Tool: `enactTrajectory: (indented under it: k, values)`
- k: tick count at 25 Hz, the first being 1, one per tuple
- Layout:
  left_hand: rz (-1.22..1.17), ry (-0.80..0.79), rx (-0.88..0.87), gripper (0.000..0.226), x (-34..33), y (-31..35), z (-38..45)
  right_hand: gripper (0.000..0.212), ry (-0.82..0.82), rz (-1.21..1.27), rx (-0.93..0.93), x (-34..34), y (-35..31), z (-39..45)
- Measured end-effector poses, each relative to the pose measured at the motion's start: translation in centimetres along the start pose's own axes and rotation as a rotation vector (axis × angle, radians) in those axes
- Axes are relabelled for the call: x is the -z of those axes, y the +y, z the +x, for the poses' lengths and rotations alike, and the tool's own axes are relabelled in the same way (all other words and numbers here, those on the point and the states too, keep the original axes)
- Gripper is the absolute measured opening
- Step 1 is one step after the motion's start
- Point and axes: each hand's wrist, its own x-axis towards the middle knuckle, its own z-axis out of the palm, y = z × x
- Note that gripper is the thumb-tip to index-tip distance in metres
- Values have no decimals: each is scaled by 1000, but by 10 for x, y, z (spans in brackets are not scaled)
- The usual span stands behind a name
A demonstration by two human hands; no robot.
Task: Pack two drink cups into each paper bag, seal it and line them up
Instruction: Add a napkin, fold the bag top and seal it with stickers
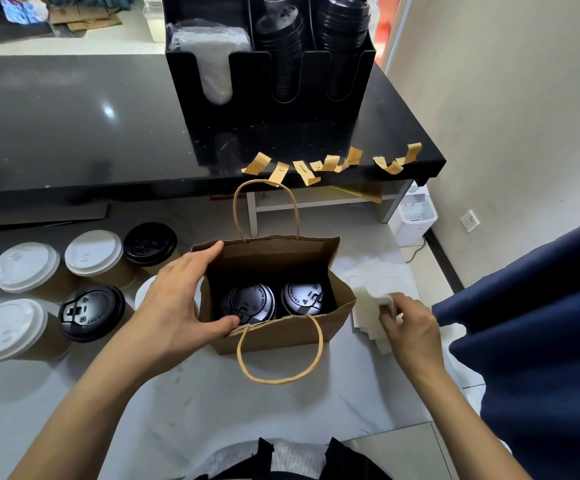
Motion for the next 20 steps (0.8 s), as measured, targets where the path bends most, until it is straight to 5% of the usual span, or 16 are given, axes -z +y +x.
enactTrajectory:
  k: [2,9,14,20]
  values:
    - [-1,-1,0,107,1,0,0,32,65,197,-84,6,-15,9]
    - [-32,-1,-14,107,1,0,-1,24,218,389,14,35,-71,30]
    - [-27,-8,-6,107,1,0,0,11,323,362,403,50,-124,26]
    - [-27,-11,-4,107,2,1,0,25,119,143,895,41,-160,27]
